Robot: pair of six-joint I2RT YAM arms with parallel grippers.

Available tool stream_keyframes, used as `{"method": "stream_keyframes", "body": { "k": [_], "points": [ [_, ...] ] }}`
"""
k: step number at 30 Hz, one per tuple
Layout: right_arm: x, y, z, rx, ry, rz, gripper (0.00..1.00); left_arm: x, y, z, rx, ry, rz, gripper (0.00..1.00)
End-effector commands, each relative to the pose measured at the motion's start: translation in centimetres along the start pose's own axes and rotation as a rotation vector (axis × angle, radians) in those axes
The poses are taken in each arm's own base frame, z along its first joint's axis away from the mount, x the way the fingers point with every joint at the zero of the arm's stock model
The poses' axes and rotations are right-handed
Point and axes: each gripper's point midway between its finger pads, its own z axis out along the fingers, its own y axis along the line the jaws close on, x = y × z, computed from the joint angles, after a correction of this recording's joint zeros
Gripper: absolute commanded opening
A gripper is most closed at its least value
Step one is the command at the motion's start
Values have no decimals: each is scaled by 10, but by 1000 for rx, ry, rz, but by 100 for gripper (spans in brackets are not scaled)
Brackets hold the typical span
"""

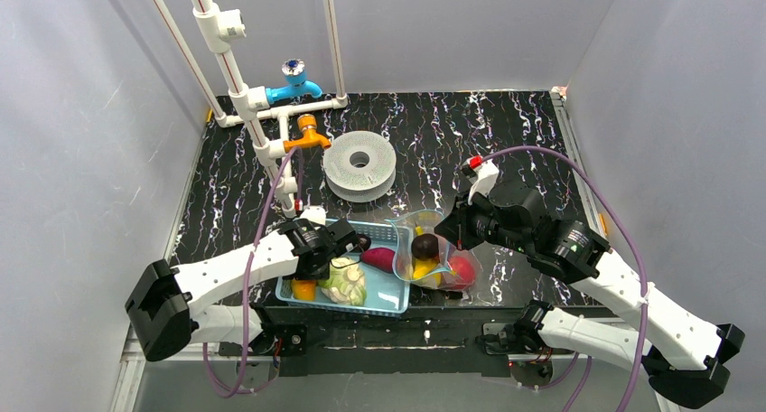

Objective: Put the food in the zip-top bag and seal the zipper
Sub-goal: Pick up the fake fruit from the bin.

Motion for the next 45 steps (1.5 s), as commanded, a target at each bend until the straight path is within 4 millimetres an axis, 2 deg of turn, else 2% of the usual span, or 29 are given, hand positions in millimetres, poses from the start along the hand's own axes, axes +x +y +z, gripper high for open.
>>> {"method": "stream_keyframes", "body": {
  "k": [1, 5, 11, 16, 19, 22, 26, 31, 35, 41, 43, 45],
  "points": [
    [-12, 4, -2, -19, -52, -5, 1, 1, 7, 5, -52, 7, 37, 53],
    [-12, 6, 0, -25, -49, -6, 1, 9, 3, 13, -33, 20, 38, 62],
    [-12, 6, 2, -27, -45, -5, 1, 26, -10, 31, 23, 62, 29, 63],
    [-11, 6, 0, -26, -47, -3, 1, 37, -13, 39, 21, 96, 14, 63],
    [-11, 6, 0, -27, -47, -3, 1, 38, -15, 40, 22, 106, 15, 60],
    [-12, 7, 0, -31, -47, -2, 1, 35, -17, 36, 27, 108, 20, 52],
    [-13, 6, -1, -30, -52, -1, 1, 16, -15, 19, 47, 57, 11, 40],
    [-12, 6, -1, -28, -50, -1, 1, -13, -6, -13, 92, -34, -27, 28],
    [-12, 7, 0, -32, -49, -2, 1, -28, -4, -38, 186, -93, -95, 25],
    [-13, 8, 1, -34, -48, -5, 1, -39, -3, -74, 398, -172, -240, 24],
    [-14, 8, 1, -35, -49, -5, 1, -43, -4, -87, 488, -201, -281, 24],
    [-15, 9, 1, -39, -50, -5, 1, -50, -14, -106, 625, -240, -310, 24]
  ]
}}
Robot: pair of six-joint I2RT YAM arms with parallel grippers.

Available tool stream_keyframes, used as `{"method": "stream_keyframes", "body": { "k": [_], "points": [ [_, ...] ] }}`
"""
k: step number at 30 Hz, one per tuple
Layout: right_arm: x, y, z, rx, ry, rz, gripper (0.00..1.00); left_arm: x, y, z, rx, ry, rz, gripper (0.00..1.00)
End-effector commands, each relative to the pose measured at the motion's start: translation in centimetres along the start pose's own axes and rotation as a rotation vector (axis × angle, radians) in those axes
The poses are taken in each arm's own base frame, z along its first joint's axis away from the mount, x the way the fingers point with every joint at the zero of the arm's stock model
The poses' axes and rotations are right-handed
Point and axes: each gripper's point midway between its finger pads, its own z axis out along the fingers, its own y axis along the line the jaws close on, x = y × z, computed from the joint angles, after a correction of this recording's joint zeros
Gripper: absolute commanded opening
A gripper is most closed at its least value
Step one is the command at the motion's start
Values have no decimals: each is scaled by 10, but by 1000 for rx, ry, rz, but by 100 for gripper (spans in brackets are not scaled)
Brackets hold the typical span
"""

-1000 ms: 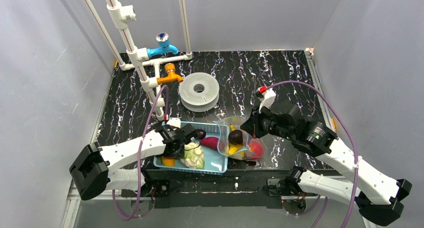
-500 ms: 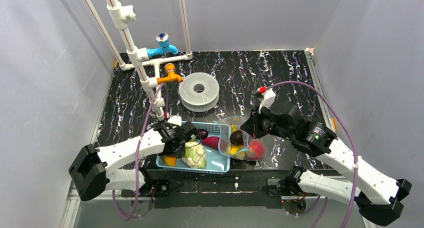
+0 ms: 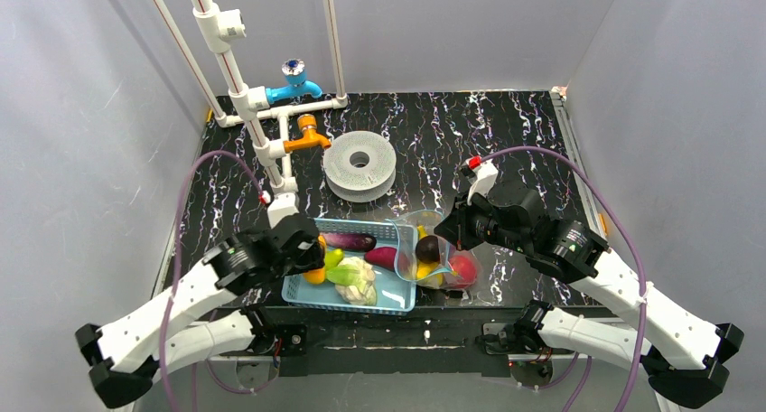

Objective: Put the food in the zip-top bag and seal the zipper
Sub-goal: Pick up the fake fruit from the bin, then place the fake fruit in the zipper food storage bag.

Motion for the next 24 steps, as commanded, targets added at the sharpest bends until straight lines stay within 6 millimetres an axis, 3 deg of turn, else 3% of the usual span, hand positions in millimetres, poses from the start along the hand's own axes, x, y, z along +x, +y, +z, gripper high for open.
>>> {"method": "stream_keyframes", "body": {
  "k": [1, 8, 13, 20, 24],
  "points": [
    [-17, 11, 0, -44, -56, -5, 1, -12, -32, -28, 259, -50, -90, 24],
    [-19, 15, 1, -57, -51, -6, 1, -25, -101, -76, 718, -48, -207, 25],
    [-20, 17, 1, -68, -47, -5, 1, -16, -169, -104, 1032, 100, -149, 26],
    [-21, 20, -4, -85, -57, 1, 1, 10, -232, -117, 1160, 281, -23, 24],
    [-20, 23, -6, -109, -67, 0, 1, 16, -252, -108, 1135, 328, -9, 23]
  ]
}}
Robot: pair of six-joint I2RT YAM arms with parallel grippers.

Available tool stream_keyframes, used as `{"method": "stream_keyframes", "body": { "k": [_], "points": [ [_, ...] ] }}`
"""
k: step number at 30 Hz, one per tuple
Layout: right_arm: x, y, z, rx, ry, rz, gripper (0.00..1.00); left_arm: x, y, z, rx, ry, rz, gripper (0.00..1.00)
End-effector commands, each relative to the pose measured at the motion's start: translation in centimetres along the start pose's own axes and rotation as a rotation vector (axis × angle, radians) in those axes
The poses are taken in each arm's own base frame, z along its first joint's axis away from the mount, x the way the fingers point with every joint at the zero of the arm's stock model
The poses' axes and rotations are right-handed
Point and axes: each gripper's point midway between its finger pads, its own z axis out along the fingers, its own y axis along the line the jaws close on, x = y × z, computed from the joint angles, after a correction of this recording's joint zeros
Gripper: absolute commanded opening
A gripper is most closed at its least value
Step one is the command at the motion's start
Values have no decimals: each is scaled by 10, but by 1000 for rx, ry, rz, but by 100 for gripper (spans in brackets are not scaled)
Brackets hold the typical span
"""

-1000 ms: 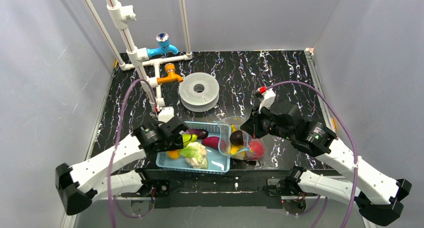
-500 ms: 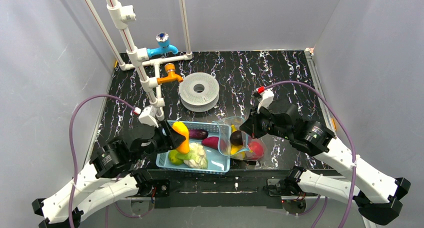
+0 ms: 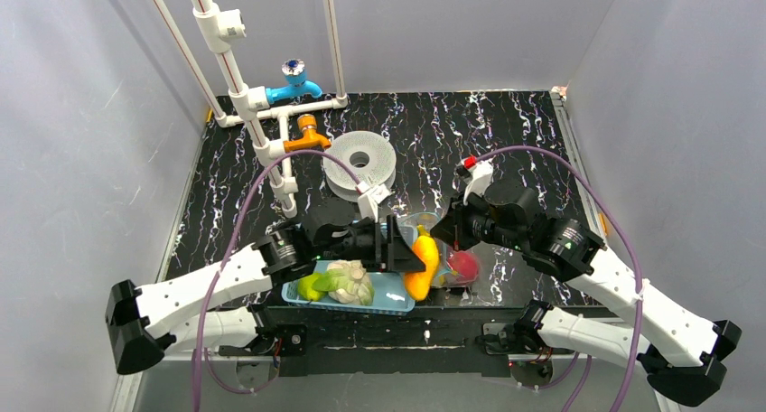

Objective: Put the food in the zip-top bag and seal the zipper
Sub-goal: Place the fake fruit in the zipper food storage bag.

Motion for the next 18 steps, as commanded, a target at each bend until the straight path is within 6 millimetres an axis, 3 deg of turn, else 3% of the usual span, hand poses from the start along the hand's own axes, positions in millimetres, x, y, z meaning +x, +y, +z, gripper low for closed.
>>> {"method": "stream_keyframes", "body": {
  "k": [1, 4, 6, 10, 18],
  "points": [
    [-23, 17, -11, -77, -94, -4, 1, -7, -46, 9, 131, 30, 33, 23],
    [-23, 17, -14, -78, -99, -11, 1, -8, -41, 19, 101, 41, -7, 23],
    [-24, 17, -16, -83, -108, -15, 1, -12, -26, 22, 15, 15, -39, 22],
    [-23, 17, -19, -94, -127, -17, 1, -22, 0, 16, -132, -63, -71, 23],
    [-19, 26, -24, -157, -124, -29, 1, -39, 17, -2, -250, -179, -73, 25]
  ]
}}
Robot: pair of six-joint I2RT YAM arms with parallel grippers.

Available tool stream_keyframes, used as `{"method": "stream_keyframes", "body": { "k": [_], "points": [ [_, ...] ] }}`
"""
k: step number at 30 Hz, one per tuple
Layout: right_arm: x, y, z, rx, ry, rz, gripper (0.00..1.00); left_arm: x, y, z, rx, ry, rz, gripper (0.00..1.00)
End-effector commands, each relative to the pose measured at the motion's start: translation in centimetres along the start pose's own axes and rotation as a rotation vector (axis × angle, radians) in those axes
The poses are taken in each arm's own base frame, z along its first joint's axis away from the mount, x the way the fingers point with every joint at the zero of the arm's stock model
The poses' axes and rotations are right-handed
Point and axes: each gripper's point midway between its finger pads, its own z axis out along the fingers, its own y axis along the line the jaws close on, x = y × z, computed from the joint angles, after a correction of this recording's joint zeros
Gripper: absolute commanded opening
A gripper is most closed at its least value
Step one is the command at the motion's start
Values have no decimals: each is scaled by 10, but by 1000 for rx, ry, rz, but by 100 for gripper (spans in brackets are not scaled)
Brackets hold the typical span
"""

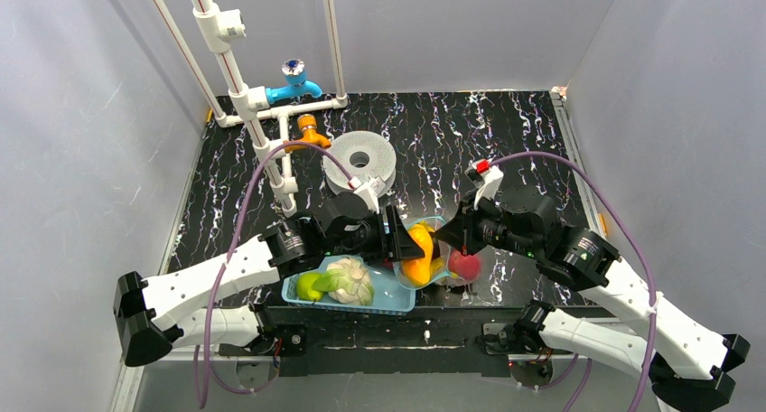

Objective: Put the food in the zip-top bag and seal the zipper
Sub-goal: Place the fake fruit in the zipper food storage bag.

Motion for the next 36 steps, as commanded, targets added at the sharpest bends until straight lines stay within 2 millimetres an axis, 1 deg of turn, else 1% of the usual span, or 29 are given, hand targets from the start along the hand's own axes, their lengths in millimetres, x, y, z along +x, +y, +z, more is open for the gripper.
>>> {"method": "stream_keyframes", "body": {
  "k": [1, 5, 6, 10, 12, 14, 16, 20, 22, 23, 25, 27, 29, 30, 34, 36],
  "points": [
    [-16, 22, -5, -112, -71, -23, 1, -23, -1, -15, -39, -117, -6, 25],
    [-15, 32, -7, -170, -63, -36, 1, -26, -1, -11, -46, -119, -18, 27],
    [-15, 35, -8, -185, -64, -39, 1, -31, 0, -10, -54, -142, -18, 27],
    [-16, 41, -12, -228, -79, -47, 1, -36, 4, -4, -97, -158, -26, 29],
    [-16, 41, -13, -231, -84, -46, 1, -36, 0, 1, -77, -150, -25, 31],
    [-17, 37, -11, -205, -90, -33, 1, -29, -9, 8, -31, -103, -14, 34],
    [-19, 33, -10, -178, -96, -24, 1, -23, -14, 14, -9, -61, -10, 37],
    [-25, 24, -6, -118, -116, 3, 1, -12, -22, 19, 38, 11, 3, 47],
    [-27, 23, -5, -105, -119, 8, 1, -10, -26, 17, 66, 19, 18, 54],
    [-27, 23, -5, -103, -120, 8, 1, -10, -27, 15, 74, 18, 25, 59],
    [-28, 20, -6, -90, -127, 8, 1, -10, -24, 10, 72, 8, 38, 72],
    [-28, 18, -7, -80, -129, 9, 1, -11, -21, 4, 59, -10, 49, 79],
    [-27, 17, -8, -76, -126, 6, 1, -12, -17, -2, 48, -24, 60, 82],
    [-28, 14, -8, -57, -134, 5, 1, -12, -16, -5, 46, -29, 65, 83],
    [-25, 9, -7, -36, -130, 7, 1, -12, -8, -13, 20, -43, 74, 85],
    [-24, 8, -7, -32, -128, 7, 1, -12, -3, -21, 0, -57, 79, 85]
  ]
}}
